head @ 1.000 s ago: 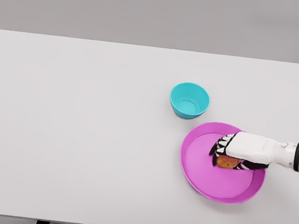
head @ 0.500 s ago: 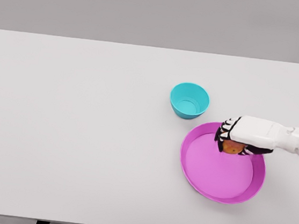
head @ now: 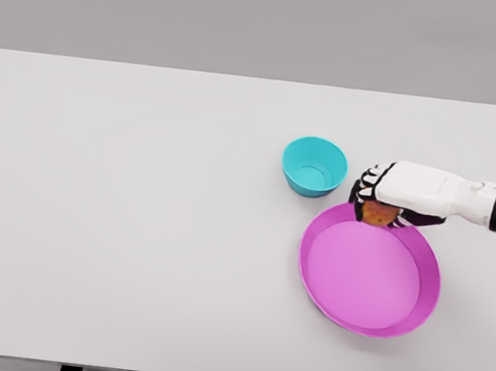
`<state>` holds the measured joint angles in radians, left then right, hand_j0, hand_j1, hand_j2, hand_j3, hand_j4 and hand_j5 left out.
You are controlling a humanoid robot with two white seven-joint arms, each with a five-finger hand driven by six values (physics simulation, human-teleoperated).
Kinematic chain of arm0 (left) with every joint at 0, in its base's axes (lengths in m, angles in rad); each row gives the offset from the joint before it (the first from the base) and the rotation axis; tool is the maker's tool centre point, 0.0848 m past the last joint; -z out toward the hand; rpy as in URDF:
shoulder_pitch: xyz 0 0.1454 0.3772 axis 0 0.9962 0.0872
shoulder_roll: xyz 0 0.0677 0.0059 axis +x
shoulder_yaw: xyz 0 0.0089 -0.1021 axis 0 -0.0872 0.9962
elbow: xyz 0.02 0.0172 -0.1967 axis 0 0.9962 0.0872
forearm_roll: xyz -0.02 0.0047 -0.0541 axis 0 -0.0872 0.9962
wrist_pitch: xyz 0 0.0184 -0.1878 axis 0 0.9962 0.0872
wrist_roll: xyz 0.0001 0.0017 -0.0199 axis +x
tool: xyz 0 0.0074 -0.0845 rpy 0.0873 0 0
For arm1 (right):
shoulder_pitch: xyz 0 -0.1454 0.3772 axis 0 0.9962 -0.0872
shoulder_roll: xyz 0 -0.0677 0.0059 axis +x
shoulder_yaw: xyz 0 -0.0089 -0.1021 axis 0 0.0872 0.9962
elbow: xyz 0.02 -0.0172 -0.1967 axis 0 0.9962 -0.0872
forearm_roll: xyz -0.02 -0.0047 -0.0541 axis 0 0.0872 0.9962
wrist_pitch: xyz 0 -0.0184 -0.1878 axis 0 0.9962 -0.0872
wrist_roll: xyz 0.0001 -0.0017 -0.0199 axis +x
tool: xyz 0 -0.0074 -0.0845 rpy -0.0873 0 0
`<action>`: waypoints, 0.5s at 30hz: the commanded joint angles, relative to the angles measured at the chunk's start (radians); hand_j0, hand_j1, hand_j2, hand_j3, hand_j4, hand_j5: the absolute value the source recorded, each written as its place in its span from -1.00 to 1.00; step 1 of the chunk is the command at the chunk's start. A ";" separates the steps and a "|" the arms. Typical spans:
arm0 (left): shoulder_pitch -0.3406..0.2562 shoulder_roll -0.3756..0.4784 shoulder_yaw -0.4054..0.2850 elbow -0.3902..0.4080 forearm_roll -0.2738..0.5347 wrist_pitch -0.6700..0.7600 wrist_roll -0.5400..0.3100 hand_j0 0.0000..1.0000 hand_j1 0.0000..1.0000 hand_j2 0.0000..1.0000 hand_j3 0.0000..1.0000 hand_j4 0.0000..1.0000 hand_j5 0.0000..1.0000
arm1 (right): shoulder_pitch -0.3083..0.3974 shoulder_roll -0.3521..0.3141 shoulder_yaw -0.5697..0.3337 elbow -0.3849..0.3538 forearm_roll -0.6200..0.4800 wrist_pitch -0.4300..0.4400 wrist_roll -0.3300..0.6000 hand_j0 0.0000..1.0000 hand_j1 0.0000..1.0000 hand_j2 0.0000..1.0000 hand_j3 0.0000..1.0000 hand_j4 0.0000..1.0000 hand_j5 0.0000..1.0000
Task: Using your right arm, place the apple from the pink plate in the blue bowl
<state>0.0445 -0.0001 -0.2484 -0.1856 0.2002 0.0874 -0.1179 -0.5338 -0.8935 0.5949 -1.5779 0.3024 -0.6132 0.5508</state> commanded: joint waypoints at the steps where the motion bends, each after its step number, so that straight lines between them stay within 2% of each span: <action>1: 0.000 0.000 0.000 0.000 -0.001 0.000 0.000 1.00 1.00 1.00 1.00 1.00 1.00 | -0.002 0.018 0.000 0.021 -0.005 0.002 -0.002 -0.15 -0.15 -0.15 -0.15 -0.15 -0.15; 5: 0.000 0.000 0.000 0.000 -0.001 0.000 0.000 1.00 1.00 1.00 1.00 1.00 1.00 | -0.017 0.041 0.000 0.055 -0.005 0.002 0.000 -0.15 -0.15 -0.15 -0.15 -0.15 -0.15; 10: 0.000 0.000 0.000 0.000 -0.001 0.000 0.000 1.00 1.00 1.00 1.00 1.00 1.00 | -0.031 0.054 0.002 0.059 -0.005 0.002 -0.002 -0.15 -0.15 -0.15 -0.15 -0.15 -0.15; 15: 0.000 0.000 0.000 0.000 -0.001 0.000 0.000 1.00 1.00 1.00 1.00 1.00 1.00 | -0.067 0.091 0.009 0.128 -0.005 0.002 -0.002 -0.15 -0.15 -0.15 -0.15 -0.15 -0.15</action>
<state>0.0445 0.0000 -0.2484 -0.1857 0.2001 0.0874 -0.1179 -0.6013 -0.8157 0.6033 -1.4754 0.3037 -0.6133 0.5501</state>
